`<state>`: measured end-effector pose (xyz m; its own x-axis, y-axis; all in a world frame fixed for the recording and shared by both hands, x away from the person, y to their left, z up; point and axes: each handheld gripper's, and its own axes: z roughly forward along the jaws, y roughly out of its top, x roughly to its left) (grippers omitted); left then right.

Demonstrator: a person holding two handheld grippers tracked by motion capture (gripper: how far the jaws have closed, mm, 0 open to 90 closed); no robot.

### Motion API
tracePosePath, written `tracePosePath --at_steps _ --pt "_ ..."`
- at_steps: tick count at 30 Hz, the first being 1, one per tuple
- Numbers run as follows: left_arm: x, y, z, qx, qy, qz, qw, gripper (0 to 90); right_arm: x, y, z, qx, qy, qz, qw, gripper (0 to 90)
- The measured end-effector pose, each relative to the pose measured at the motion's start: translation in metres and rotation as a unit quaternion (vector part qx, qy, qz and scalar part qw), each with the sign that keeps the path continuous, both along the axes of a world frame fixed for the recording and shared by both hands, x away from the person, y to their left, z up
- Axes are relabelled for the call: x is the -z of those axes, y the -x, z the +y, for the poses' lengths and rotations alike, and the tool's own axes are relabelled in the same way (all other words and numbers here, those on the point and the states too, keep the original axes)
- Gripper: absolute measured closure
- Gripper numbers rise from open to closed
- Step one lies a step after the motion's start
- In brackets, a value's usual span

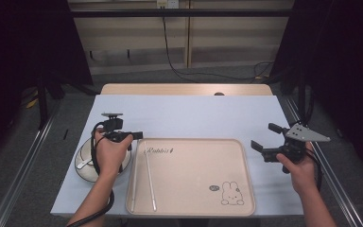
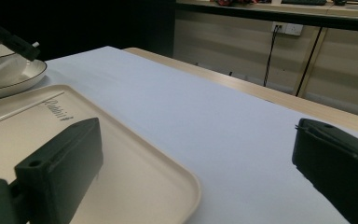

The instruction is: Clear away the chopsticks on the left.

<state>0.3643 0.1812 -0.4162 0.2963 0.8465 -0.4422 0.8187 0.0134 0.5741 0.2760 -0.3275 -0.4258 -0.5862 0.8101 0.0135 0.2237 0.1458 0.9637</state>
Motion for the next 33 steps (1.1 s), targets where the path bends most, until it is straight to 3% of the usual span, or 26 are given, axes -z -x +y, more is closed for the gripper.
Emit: tracePosePath --at_steps 9,23,33 --pt "0.024 -0.009 -0.008 -0.02 -0.054 0.031 0.9978 84.4 0.0 0.0 0.001 -0.009 0.0 -0.006 0.9999 1.1" --pt "0.036 -0.011 -0.015 -0.017 -0.084 0.047 0.9952 83.0 -0.001 0.0 0.001 -0.004 -0.002 -0.01 0.9999 1.2" --pt "0.04 -0.012 -0.019 -0.008 -0.119 0.051 0.9915 81.6 -0.002 0.001 -0.001 -0.011 -0.001 -0.006 0.9999 1.2"
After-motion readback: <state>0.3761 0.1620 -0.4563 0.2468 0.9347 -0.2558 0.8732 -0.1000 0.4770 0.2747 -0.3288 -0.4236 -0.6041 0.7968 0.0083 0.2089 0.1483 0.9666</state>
